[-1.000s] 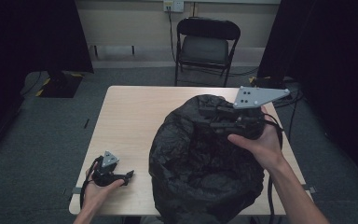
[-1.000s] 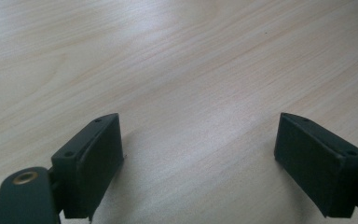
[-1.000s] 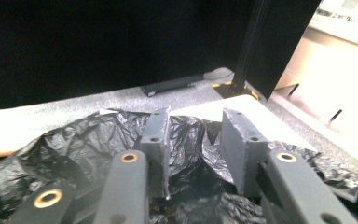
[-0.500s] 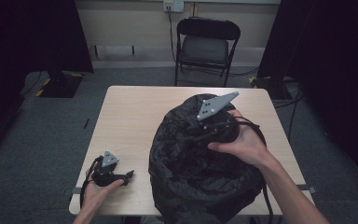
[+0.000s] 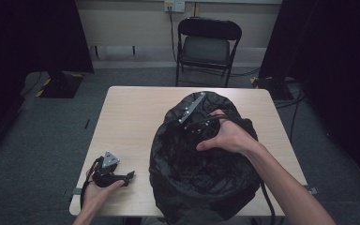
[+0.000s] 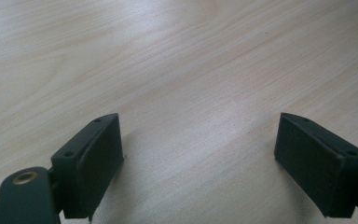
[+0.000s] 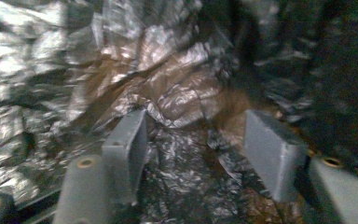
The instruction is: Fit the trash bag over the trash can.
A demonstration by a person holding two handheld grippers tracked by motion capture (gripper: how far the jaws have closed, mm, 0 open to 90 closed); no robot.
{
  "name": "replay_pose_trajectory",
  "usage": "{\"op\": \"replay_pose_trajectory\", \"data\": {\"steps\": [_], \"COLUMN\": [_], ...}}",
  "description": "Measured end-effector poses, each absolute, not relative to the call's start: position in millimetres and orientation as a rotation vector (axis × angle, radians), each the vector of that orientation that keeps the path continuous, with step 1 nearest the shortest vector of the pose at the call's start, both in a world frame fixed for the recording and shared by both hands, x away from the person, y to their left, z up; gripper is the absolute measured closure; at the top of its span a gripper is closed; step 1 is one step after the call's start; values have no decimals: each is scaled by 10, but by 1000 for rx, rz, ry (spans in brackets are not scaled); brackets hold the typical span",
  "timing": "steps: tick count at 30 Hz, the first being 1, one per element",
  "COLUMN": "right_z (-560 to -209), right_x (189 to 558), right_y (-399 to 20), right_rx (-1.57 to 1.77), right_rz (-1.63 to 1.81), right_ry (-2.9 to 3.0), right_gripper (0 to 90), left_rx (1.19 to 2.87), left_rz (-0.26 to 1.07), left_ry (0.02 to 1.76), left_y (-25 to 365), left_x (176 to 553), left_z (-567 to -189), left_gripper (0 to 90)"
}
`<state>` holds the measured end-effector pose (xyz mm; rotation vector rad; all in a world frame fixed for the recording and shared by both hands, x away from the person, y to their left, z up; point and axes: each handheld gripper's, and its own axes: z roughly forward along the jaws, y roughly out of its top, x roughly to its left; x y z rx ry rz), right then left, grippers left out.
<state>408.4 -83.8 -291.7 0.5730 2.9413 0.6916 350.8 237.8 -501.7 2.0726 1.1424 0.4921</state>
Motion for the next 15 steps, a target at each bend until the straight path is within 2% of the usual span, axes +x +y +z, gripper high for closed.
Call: {"op": "replay_pose_trajectory", "data": {"steps": [3,5,7,10,15], "right_z": [-2951,-2972,-3037,-3097,-2990], "right_x": [4150,4192,4217,4223,4260], "right_y": [-818,-808,-781,-753,-791], "right_rx": [582,566,532,509,585], "right_rz": [658,644,592,537,701], "right_ry": [2942,2927,2920,2924,2936], "right_gripper": [417,378,295,272,276], "left_rx": [2073,2073,2073,2074,2075], "left_rz": [492,492,492,492,493], "left_ry": [1142,1142,1142,1141,1140], "left_y": [2378,2378,2378,2378,2380], "left_x": [3508,3508,3508,3508,3508], "left_z": [-5017,-5017,-5016,-5016,-5016], "left_gripper": [146,146,146,146,146]}}
